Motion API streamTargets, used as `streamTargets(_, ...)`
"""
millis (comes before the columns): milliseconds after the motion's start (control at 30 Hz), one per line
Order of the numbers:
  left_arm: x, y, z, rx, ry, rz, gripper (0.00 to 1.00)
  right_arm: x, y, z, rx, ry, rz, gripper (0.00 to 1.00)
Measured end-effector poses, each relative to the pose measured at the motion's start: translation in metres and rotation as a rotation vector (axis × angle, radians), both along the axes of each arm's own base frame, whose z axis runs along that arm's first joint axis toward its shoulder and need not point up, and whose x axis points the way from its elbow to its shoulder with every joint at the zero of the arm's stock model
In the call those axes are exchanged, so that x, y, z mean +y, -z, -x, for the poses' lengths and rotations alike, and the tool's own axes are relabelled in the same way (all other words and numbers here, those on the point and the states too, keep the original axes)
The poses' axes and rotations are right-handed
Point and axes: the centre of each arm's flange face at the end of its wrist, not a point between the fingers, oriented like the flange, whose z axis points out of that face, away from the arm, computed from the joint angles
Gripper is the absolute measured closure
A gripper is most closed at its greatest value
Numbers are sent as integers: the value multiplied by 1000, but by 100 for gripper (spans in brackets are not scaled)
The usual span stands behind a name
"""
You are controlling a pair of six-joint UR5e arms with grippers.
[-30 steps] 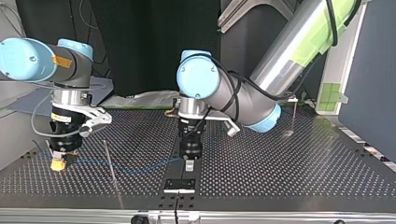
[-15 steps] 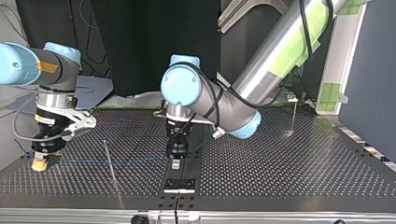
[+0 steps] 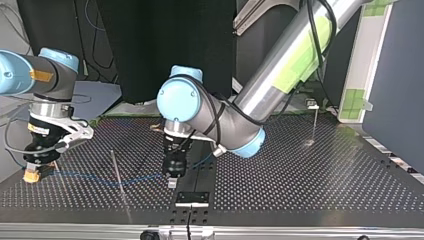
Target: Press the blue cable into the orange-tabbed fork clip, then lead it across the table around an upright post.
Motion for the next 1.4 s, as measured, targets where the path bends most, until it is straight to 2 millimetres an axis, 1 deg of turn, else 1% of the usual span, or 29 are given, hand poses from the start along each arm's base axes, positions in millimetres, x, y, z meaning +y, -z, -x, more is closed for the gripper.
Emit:
streamTargets(100, -7, -4, -2, -11, 12, 8, 100, -4, 4, 4, 2, 7, -6, 100)
streamTargets(167, -12, -3, -5, -14, 21, 10, 100, -7, 7, 6, 3, 12, -10, 100)
streamTargets(367, -24, 12, -10, -5, 43, 2, 100, -15, 15, 14, 7, 27, -23, 100)
streamTargets(467, -28, 16, -10, -3, 51, 2, 100, -20, 21, 18, 9, 35, -31, 100)
streamTargets(733, -31, 20, -12, -2, 66, 2, 100, -32, 35, 29, 10, 51, -52, 100)
streamTargets(833, -34, 28, -14, 6, 71, -5, 100, -36, 37, 34, 6, 53, -55, 100)
streamTargets(967, -39, 44, -17, 23, 76, -17, 100, -42, 44, 40, 6, 54, -62, 100)
streamTargets(1133, -43, 53, -19, 30, 81, -23, 100, -50, 53, 44, 5, 50, -73, 100)
streamTargets(1233, -44, 60, -21, 37, 82, -28, 100, -52, 56, 45, 3, 49, -76, 100)
streamTargets(1300, -46, 67, -23, 43, 83, -32, 100, -53, 58, 47, 2, 48, -79, 100)
streamTargets(1400, -49, 76, -26, 51, 85, -39, 100, -59, 67, 49, 2, 48, -90, 100)
